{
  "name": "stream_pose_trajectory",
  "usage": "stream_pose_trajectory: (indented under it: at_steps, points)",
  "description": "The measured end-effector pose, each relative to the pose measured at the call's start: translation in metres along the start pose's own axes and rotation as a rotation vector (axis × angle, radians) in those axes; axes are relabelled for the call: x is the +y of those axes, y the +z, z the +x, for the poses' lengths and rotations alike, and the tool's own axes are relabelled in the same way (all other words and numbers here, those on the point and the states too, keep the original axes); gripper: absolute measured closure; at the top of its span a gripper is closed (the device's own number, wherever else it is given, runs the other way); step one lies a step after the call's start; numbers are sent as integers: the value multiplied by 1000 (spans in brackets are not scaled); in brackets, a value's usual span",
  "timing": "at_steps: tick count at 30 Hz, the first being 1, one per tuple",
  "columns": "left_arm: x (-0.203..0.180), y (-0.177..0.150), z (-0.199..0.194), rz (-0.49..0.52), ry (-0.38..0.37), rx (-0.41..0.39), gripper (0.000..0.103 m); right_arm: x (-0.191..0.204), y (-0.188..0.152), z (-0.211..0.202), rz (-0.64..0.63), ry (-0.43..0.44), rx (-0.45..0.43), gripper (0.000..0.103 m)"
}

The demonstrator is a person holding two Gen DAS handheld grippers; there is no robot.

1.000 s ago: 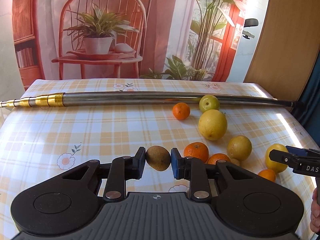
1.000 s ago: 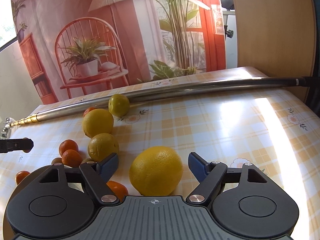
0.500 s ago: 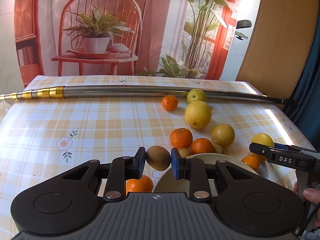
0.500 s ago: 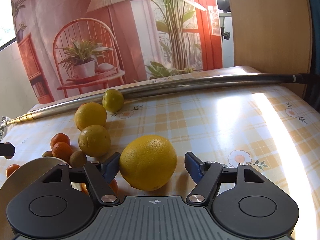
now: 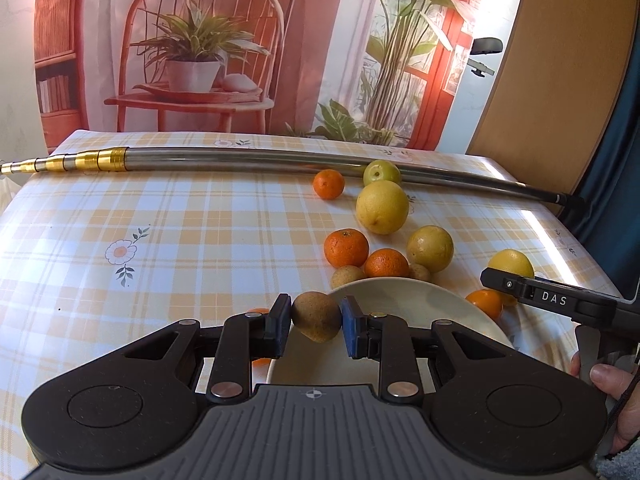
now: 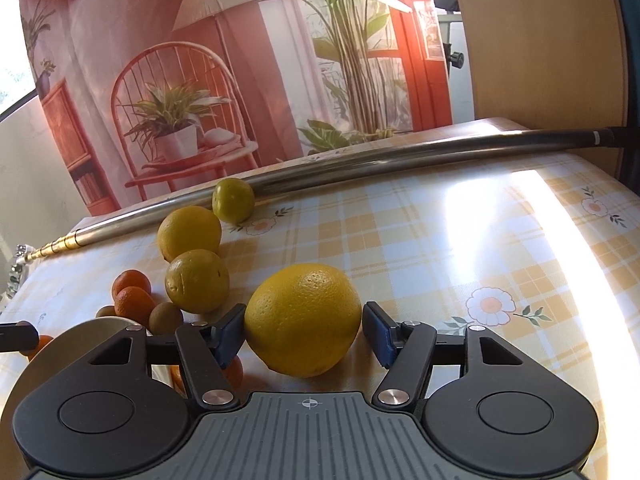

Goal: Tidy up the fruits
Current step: 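Carry the kiwi toward the white bowl with the left tool while the right tool grasps the large yellow grapefruit, then lower the kiwi into the white bowl and open the left tool while the right tool carries the grapefruit over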

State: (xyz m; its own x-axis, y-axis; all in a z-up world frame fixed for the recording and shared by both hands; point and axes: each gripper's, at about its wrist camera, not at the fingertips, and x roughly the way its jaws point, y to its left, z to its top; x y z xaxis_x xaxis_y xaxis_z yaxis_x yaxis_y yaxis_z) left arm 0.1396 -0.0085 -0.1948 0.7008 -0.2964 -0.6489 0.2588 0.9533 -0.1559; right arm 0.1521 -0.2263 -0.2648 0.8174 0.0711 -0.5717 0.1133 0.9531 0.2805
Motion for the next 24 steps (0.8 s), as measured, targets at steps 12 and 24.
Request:
stream_pose_trajectory:
  at_steps: [12, 24]
  points:
    - [-3, -10, -3, 14, 4, 25, 74, 0, 0, 0, -1, 5, 1, 47]
    - [-3, -23, -11, 12, 2, 40, 74, 0, -4, -14, 20, -67, -40, 48]
